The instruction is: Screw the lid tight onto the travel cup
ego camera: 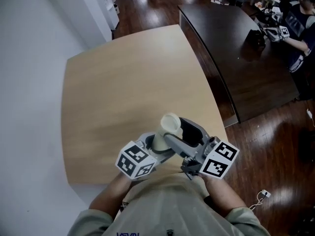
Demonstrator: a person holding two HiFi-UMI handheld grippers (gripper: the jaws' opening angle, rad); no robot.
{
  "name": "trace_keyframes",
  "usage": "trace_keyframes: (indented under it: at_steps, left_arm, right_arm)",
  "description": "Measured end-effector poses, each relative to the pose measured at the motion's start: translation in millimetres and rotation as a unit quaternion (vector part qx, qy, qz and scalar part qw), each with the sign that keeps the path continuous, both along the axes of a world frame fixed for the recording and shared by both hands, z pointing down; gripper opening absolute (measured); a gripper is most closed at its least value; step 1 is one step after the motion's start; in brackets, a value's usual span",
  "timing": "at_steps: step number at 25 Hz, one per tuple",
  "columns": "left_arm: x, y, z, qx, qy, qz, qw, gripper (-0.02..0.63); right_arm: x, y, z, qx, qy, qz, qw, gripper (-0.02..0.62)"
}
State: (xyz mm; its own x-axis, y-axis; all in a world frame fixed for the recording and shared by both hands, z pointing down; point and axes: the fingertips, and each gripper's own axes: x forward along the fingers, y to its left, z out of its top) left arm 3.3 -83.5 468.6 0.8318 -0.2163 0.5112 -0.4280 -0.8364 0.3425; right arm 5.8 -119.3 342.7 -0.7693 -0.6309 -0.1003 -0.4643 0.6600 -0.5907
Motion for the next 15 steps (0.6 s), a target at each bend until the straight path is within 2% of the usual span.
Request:
trace_keyframes:
  at_steps: [2, 4, 7, 10, 13, 15]
  left_arm:
    - [1, 14, -22, -0.029, 0.066, 0.059, 0.9956, 0.318]
    - [-2, 33, -47, -0.045, 0.132, 0.131, 0.9816, 0.318]
    - [-8, 63, -81, -0.064, 0.209, 0.229, 0.9487, 0.318]
    - [-15, 87, -111, -0.092, 0.269, 0.304, 0.9093, 0.318]
    - [-20, 107, -132, -0.112, 0.302, 0.367, 0.8726, 0.318]
    - [-21, 119, -140, -0.119, 0.308, 0.401, 0.8542, 0.318]
  right_arm:
    - [7, 10, -18, 0.026, -0.017, -0.041, 0.999, 0.311]
    - [13, 19, -33, 0.043, -0.034, -0.082, 0.995, 0.311]
    - [18, 35, -53, 0.065, -0.059, -0.154, 0.984, 0.311]
    - [15, 54, -70, 0.088, -0.073, -0.227, 0.967, 0.311]
    - [8, 70, -83, 0.103, -0.075, -0.288, 0.949, 0.311]
    - [4, 76, -87, 0.111, -0.072, -0.316, 0.939, 0.311]
